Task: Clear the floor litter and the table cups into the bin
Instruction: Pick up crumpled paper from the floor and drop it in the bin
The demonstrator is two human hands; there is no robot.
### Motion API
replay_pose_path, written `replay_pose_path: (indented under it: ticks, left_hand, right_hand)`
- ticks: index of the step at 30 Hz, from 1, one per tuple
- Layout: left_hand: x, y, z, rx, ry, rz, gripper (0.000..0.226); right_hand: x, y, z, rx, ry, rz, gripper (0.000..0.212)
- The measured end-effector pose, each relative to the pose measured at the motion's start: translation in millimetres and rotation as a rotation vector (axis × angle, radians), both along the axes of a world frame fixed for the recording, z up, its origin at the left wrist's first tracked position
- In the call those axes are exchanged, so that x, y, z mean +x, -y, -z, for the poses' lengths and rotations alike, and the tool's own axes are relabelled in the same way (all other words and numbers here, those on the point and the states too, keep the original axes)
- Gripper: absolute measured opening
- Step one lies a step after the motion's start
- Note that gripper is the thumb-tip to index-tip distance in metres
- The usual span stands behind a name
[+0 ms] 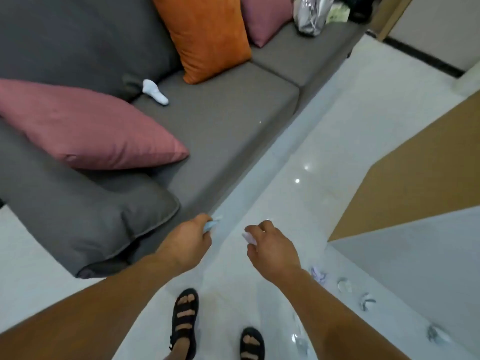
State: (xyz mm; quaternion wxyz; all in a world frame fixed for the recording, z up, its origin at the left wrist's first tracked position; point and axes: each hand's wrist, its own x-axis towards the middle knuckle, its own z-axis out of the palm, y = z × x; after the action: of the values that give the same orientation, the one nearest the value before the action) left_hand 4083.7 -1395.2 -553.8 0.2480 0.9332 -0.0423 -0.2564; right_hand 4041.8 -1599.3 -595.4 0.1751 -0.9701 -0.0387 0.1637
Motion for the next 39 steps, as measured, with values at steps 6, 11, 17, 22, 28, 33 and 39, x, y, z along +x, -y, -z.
replay_pose_path:
  ticks: [6, 11, 17, 22, 28, 33, 39]
  left_hand:
    - [-47, -32, -126, -0.063, 0.138, -0.211, 0.015]
    - [-107, -81, -183, -0.022, 0.197, -0.363, 0.018]
    - [-177, -184, -236, 0.01, 0.285, -0.588, 0.015]
    - [-252, -290, -255, 0.017, 0.353, -0.791, 0.015]
    - [-372, -427, -259, 0.071, 0.37, -1.033, 0.015]
    - [-479, -515, -260, 0.13, 0.34, -1.195, 0.013]
    - [-564, -603, -259, 0.2, 0.305, -1.387, 0.013]
  right_hand:
    - [13, -33, -139, -0.048, 0.151, -0.233, 0.031]
    - [-1, -93, -210, -0.114, 0.225, -0.453, 0.03]
    - [-34, -213, -267, -0.098, 0.361, -0.753, 0.032]
    - [-80, -340, -295, -0.036, 0.444, -0.97, 0.032]
    - [-171, -508, -307, 0.029, 0.452, -1.139, 0.035]
    - [-260, -633, -304, 0.07, 0.406, -1.288, 0.033]
    - [-336, -751, -301, 0.107, 0.411, -1.509, 0.033]
